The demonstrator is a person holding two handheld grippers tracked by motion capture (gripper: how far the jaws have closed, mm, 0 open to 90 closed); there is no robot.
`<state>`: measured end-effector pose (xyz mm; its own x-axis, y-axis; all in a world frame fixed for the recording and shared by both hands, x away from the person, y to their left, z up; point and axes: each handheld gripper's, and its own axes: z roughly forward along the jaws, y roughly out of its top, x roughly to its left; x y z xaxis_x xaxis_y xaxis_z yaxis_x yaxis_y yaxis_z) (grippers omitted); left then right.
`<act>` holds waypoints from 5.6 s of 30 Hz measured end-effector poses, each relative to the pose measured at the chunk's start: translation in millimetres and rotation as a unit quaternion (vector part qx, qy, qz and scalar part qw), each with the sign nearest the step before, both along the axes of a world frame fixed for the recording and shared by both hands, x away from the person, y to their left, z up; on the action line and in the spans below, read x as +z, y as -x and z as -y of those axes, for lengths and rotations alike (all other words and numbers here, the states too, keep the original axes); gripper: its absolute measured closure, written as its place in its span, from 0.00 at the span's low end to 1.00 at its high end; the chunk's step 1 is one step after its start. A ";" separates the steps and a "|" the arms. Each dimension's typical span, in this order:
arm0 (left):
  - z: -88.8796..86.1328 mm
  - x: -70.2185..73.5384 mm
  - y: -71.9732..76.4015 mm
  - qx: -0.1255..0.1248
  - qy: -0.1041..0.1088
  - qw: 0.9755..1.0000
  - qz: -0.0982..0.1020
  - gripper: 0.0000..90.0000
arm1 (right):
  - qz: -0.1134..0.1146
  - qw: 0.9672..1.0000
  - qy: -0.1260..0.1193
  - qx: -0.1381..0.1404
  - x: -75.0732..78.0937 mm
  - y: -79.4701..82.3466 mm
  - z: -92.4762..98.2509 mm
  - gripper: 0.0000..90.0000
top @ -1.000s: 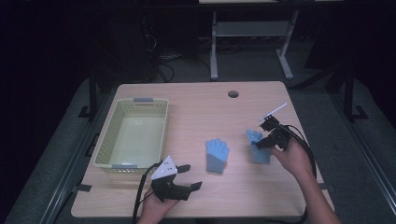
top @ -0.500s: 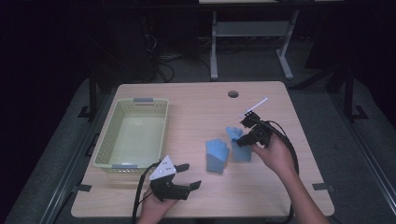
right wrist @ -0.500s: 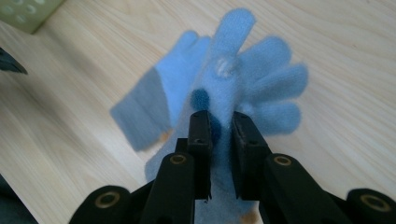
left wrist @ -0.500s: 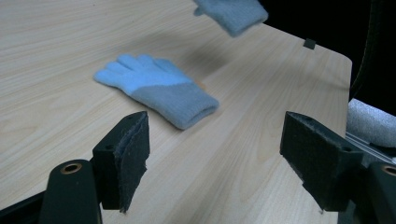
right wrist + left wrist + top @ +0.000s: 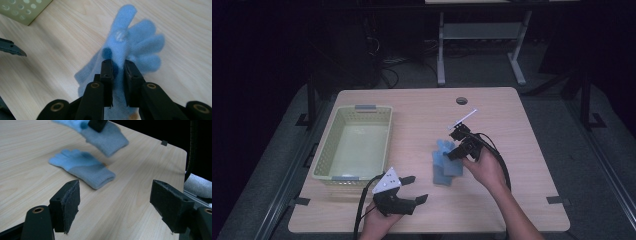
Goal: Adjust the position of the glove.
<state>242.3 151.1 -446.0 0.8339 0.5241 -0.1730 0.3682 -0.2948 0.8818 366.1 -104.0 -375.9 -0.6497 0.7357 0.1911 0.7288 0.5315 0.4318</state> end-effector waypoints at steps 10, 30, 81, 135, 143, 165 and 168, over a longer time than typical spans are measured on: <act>0.0 1.3 1.3 -0.001 -0.002 1.000 0.000 0.26 | -0.022 0.999 -0.011 -0.026 -19.5 -5.2 -12.3 0.87; 3.1 -0.9 1.9 -0.006 -0.004 1.000 0.004 0.26 | -0.036 0.998 -0.026 -0.042 -42.3 -3.1 -22.1 0.85; 1.2 -0.2 1.9 -0.004 -0.006 1.000 0.002 0.26 | -0.014 0.999 0.002 -0.037 -50.3 -8.7 -25.5 0.89; 38.0 -12.2 -90.2 0.117 0.039 0.956 -0.265 0.51 | -0.059 0.975 -0.179 -0.119 -70.3 12.1 51.7 0.64; 38.3 -20.5 -98.3 0.122 0.061 0.944 -0.301 0.53 | -0.079 0.971 -0.186 -0.127 -79.9 11.0 51.3 0.64; 43.0 -33.0 -104.3 0.117 0.069 0.927 -0.349 0.67 | -0.115 0.961 -0.209 -0.142 -91.4 13.6 46.2 0.69; 43.6 -34.2 -104.0 0.117 0.071 0.927 -0.349 0.69 | -0.111 0.960 -0.215 -0.142 -92.5 13.8 44.9 0.69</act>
<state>346.3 107.5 -480.2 0.3587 0.6074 -0.7088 0.9030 -0.0334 0.4283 352.3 -148.9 -468.3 -0.3416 0.6996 0.6276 0.9179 0.1047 0.3829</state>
